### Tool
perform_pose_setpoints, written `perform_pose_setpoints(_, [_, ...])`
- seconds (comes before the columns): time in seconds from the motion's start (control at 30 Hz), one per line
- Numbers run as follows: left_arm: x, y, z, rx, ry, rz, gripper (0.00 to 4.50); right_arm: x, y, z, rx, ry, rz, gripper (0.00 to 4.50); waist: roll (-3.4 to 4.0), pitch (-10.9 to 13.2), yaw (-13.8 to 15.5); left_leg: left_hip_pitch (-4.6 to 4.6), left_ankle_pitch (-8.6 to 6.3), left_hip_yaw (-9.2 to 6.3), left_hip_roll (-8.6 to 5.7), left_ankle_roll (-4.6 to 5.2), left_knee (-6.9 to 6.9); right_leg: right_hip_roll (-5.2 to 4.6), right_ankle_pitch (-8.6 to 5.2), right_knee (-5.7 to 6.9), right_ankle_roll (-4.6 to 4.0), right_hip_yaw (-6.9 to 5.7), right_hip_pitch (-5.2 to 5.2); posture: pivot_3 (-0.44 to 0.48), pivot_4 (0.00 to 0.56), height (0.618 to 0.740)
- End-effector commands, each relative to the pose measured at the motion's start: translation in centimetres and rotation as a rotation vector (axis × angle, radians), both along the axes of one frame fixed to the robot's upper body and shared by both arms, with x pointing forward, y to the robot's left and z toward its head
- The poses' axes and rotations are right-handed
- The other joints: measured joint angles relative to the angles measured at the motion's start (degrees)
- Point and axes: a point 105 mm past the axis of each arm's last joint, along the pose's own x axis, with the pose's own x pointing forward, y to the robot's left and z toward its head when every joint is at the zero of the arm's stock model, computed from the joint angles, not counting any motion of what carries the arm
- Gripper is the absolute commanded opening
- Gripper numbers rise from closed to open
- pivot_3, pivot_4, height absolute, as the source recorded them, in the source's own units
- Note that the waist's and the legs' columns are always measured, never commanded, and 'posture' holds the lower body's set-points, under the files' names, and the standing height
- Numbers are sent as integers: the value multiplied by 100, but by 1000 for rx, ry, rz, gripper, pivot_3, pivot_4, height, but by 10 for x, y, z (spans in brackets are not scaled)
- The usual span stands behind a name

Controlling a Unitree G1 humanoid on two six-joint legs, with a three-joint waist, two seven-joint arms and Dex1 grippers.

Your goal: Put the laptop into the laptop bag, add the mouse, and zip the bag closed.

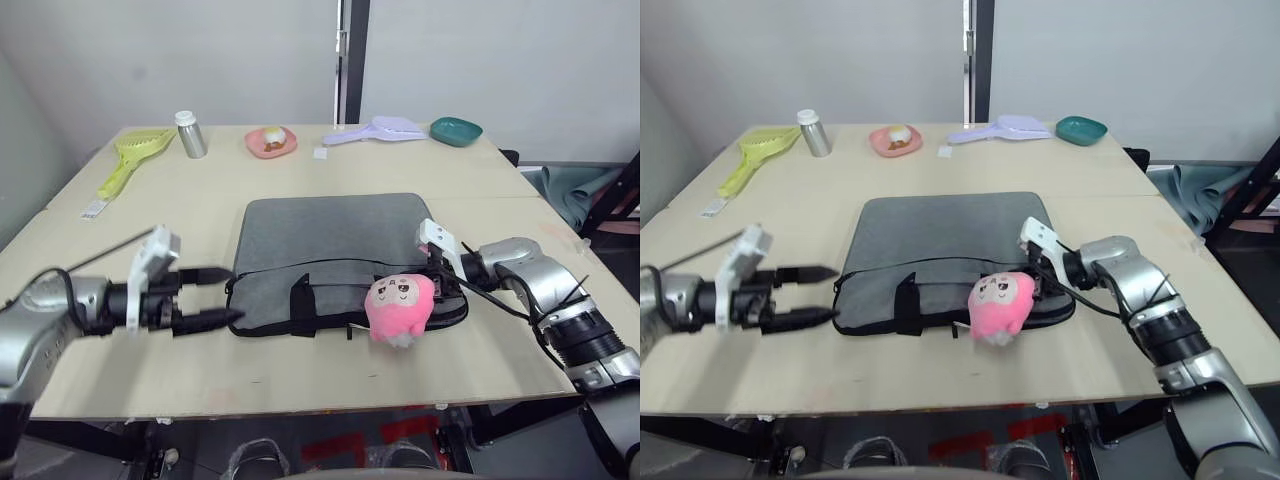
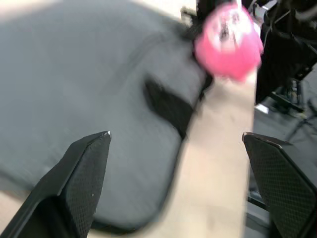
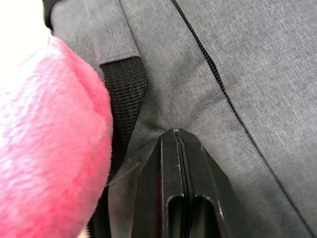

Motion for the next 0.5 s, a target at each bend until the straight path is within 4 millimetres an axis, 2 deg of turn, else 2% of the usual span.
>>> perform_pose_setpoints(0.03, [-1, -2, 18, 36, -80, -70, 4467, -11, -5, 26, 57, -34, -7, 0, 18, 16, 0, -9, -1, 4, 0, -2, 0, 0, -1, -3, 0, 1, -7, 0, 150, 740])
perform_pose_setpoints(0.17, [4, -4, 19, 55, -107, -98, 4467, -20, -24, 44, 71, -71, -52, 0, 24, 21, 33, -73, 9, 8, 0, 15, 4, 3, -1, 0, 0, 1, -67, 0, 150, 740])
perform_pose_setpoints(0.27, [15, -11, 12, 88, -153, -145, 4467, -25, -61, 67, 30, -150, -162, 0, 22, 25, 99, -90, 19, 7, 2, 29, 18, 5, 6, 18, 12, 1, -86, 0, 150, 740])
perform_pose_setpoints(0.4, [23, -28, 4, 91, -191, -226, 4467, -36, -84, 92, 22, -226, -222, 0, 24, 30, 216, -84, 6, 9, 1, 37, 45, 0, -3, 39, -3, 10, -82, 0, 150, 740])
perform_pose_setpoints(0.5, [30, -41, -2, 68, -213, -269, 3696, -47, -92, 111, 27, -282, -256, 0, 22, 33, 231, -79, -8, 9, 0, 33, 83, -6, -5, 83, -3, 19, -83, 0, 150, 740])
